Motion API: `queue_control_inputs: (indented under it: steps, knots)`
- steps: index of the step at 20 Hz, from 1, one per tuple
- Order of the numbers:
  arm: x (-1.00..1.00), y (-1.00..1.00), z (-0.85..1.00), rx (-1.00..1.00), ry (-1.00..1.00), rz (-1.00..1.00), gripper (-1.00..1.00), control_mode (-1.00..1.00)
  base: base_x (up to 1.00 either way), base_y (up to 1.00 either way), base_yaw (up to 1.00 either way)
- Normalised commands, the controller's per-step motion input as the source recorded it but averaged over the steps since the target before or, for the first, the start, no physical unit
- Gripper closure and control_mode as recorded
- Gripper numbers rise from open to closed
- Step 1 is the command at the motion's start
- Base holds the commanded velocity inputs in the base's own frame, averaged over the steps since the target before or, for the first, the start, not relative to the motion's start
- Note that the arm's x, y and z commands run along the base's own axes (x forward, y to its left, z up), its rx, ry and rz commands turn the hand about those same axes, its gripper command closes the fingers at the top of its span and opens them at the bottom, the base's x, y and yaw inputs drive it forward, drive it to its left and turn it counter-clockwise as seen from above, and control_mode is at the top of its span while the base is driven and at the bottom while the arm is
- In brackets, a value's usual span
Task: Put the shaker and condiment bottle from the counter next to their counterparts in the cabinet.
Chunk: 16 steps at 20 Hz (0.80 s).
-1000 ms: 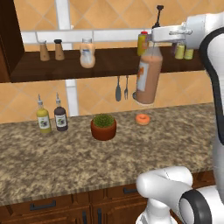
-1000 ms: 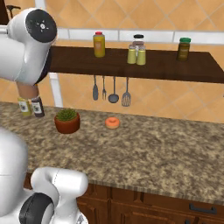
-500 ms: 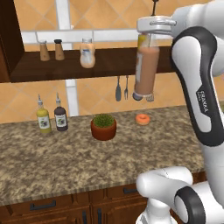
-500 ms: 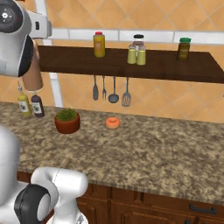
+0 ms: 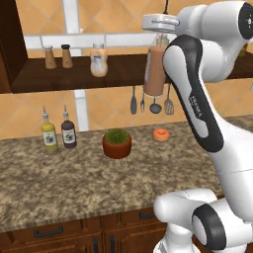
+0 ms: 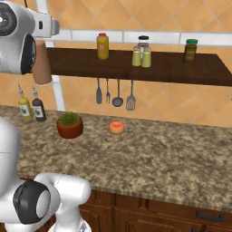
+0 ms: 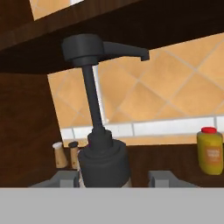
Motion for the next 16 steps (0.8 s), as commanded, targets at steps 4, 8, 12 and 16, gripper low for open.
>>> queue_control_inputs:
  steps: [4, 8, 12, 16]
  knots:
    - [0.43, 0.00, 0.31, 0.00, -0.06, -0.12, 1.00, -1.00, 0.00, 0.00, 0.00]
    - [0.36, 0.00, 0.24, 0.00, -0.10, -0.10, 1.00, -1.00, 0.00, 0.00, 0.00]
    - [0.18, 0.02, -0.02, -0.01, -0.13, -0.06, 1.00, -1.00, 0.00, 0.00, 0.00]
    - [0.02, 0.00, 0.00, 0.00, 0.00, 0.00, 1.00, -1.00, 0.00, 0.00, 0.00]
